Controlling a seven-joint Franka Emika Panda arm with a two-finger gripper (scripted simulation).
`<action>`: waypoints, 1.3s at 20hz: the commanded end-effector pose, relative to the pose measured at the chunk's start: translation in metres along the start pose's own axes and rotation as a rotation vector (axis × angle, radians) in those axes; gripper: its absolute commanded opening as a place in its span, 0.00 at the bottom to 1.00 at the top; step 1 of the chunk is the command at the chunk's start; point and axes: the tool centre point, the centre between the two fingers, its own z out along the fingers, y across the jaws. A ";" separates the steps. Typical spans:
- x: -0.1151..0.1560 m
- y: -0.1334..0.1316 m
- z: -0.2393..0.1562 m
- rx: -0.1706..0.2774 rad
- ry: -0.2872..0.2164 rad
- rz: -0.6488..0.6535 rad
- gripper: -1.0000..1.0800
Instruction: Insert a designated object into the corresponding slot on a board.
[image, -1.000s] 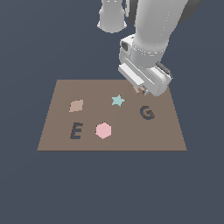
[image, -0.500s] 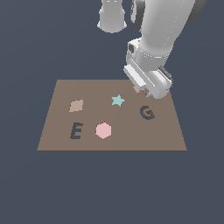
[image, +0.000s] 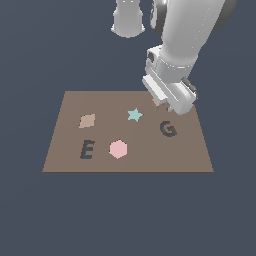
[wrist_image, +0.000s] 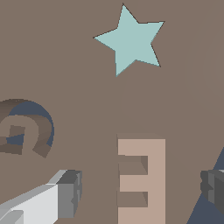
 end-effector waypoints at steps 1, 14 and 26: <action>0.000 0.000 0.006 -0.001 0.000 0.001 0.96; 0.000 0.000 0.018 -0.001 0.000 0.003 0.00; 0.001 0.000 0.014 -0.001 0.000 0.001 0.00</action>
